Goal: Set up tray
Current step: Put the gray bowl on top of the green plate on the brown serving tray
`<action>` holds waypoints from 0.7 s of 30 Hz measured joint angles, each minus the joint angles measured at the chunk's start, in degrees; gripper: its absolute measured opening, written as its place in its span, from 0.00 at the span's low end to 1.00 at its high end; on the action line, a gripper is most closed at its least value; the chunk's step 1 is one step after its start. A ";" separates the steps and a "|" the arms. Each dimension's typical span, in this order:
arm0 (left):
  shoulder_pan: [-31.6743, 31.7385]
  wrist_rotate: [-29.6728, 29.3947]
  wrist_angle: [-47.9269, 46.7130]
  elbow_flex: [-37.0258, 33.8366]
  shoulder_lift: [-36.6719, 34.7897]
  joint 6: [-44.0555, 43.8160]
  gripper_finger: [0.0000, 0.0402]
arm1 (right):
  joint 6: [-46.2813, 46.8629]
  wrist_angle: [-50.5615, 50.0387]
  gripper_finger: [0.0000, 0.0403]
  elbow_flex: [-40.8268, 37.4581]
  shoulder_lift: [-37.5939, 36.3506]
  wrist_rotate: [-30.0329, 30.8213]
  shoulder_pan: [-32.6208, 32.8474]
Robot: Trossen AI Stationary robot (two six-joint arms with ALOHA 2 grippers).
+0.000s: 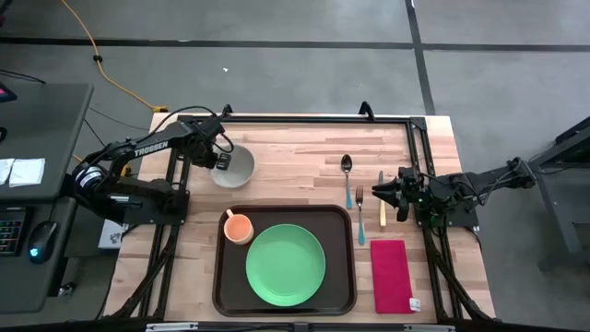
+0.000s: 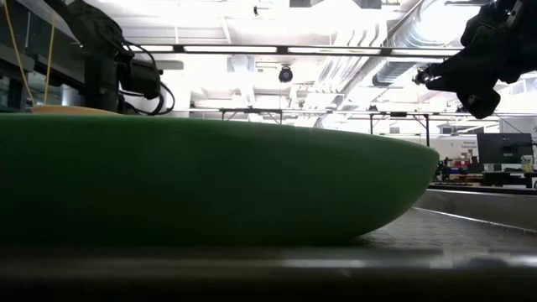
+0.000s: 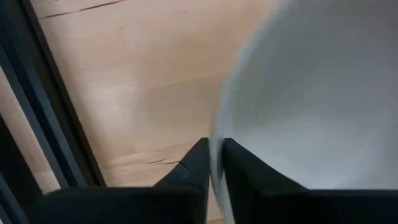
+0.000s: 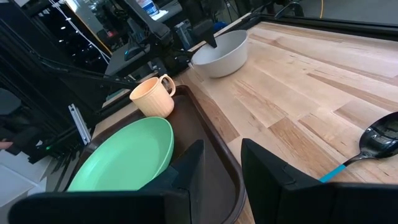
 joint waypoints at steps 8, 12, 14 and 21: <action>-0.02 -0.48 0.37 0.17 -0.15 -0.06 0.06 | 0.00 0.00 0.21 0.00 0.00 0.00 0.01; -0.02 -1.02 0.33 0.14 -0.11 0.00 0.08 | 0.00 0.00 0.21 0.00 0.00 0.02 -0.01; -0.02 -1.14 0.29 0.11 -0.09 0.05 0.09 | 0.00 0.00 0.21 0.00 0.00 0.02 0.00; -0.02 -1.51 1.81 0.09 -0.09 2.33 0.06 | 0.00 0.00 0.21 0.00 0.00 0.02 0.00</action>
